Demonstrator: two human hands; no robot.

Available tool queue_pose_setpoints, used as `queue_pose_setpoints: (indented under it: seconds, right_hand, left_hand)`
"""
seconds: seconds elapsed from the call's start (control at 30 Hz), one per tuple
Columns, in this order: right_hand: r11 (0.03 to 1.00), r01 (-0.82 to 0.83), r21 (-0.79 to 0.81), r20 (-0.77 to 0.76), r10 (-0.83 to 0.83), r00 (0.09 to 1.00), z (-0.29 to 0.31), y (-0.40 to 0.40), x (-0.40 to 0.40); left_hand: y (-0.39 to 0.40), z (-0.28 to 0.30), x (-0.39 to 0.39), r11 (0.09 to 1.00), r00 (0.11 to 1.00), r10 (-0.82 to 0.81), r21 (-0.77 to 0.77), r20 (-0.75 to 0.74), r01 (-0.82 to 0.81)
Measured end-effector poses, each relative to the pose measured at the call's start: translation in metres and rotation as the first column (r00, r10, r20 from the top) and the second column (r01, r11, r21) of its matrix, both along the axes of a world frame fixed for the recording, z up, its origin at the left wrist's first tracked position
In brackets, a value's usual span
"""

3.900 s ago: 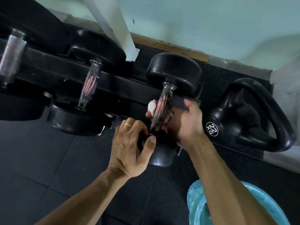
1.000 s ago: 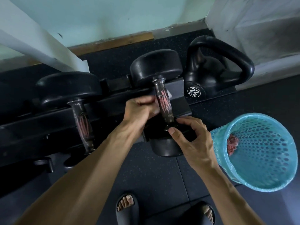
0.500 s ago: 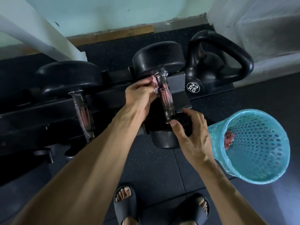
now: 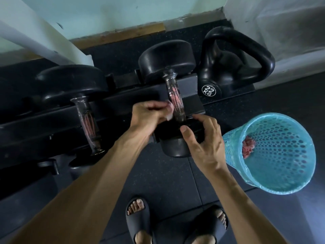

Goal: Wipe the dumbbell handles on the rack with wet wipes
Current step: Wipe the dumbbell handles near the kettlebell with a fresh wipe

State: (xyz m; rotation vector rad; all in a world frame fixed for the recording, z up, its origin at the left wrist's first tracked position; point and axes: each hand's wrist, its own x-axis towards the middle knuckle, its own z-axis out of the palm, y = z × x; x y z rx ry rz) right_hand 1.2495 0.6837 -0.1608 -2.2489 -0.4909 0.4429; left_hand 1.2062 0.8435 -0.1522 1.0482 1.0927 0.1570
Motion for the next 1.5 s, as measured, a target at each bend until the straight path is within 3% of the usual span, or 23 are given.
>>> queue_pose_setpoints:
  seconds: [0.1,0.23,0.3,0.43,0.63,0.7,0.8,0.9,1.0,1.17,1.27,1.4,1.5]
  right_hand:
    - [1.0,-0.001,-0.001,0.002,0.001,1.0,0.001,-0.001,0.001]
    - [1.0,-0.018,-0.009,-0.009,0.018,1.0,0.001,-0.002,0.002]
    - [1.0,-0.021,-0.01,-0.016,0.02,1.0,-0.001,-0.002,0.003]
    - [1.0,-0.02,0.006,-0.007,0.02,1.0,-0.002,-0.002,0.004]
    - [0.999,-0.043,0.007,-0.029,0.043,0.999,0.0,-0.005,0.005]
    - [0.999,-0.047,0.001,-0.036,0.047,0.998,0.0,-0.005,0.006]
    - [0.998,-0.062,0.008,-0.061,0.062,0.996,0.004,-0.005,0.005]
    - [0.998,-0.069,0.006,-0.076,0.069,0.995,0.006,-0.006,0.004]
    - [0.996,-0.084,-0.022,-0.139,0.081,0.987,0.008,-0.008,0.006]
    - [0.994,-0.077,-0.074,-0.287,0.053,0.956,0.014,-0.008,0.013]
    - [0.995,-0.075,-0.059,-0.292,0.055,0.955,0.012,-0.009,0.013]
    - [0.996,-0.071,-0.056,-0.292,0.052,0.955,0.014,-0.01,0.013]
    - [0.996,-0.074,-0.058,-0.295,0.054,0.954,0.018,-0.009,0.012]
  left_hand:
    - [-0.016,0.001,-0.019,0.97,0.972,-0.22,0.09,-0.079,0.226]
    - [-0.004,0.001,0.003,0.982,0.998,0.055,0.184,-0.038,-0.047]
    - [-0.003,0.001,0.007,0.983,0.995,0.097,0.159,-0.008,-0.095]
    - [-0.03,0.005,-0.017,0.966,0.977,-0.183,0.163,-0.111,0.2]
    - [-0.012,0.012,0.013,0.965,0.986,0.081,0.234,0.148,-0.115]
    - [-0.008,0.011,0.019,0.962,0.972,0.099,0.229,0.211,-0.148]
    - [-0.018,0.008,0.008,0.951,0.994,0.014,0.305,0.106,-0.046]
    - [-0.034,0.009,-0.003,0.959,0.999,-0.032,0.282,0.001,0.031]
    - [-0.03,0.013,0.008,0.965,0.996,0.065,0.25,0.067,-0.08]
    - [-0.006,0.013,0.042,0.886,0.956,0.261,0.361,0.131,-0.291]
    - [-0.023,0.007,0.03,0.872,0.974,0.226,0.44,0.033,-0.217]
    - [-0.041,0.006,0.007,0.922,0.986,0.165,0.355,0.0,-0.154]
    - [-0.031,0.012,0.017,0.931,0.973,0.227,0.284,0.035,-0.228]
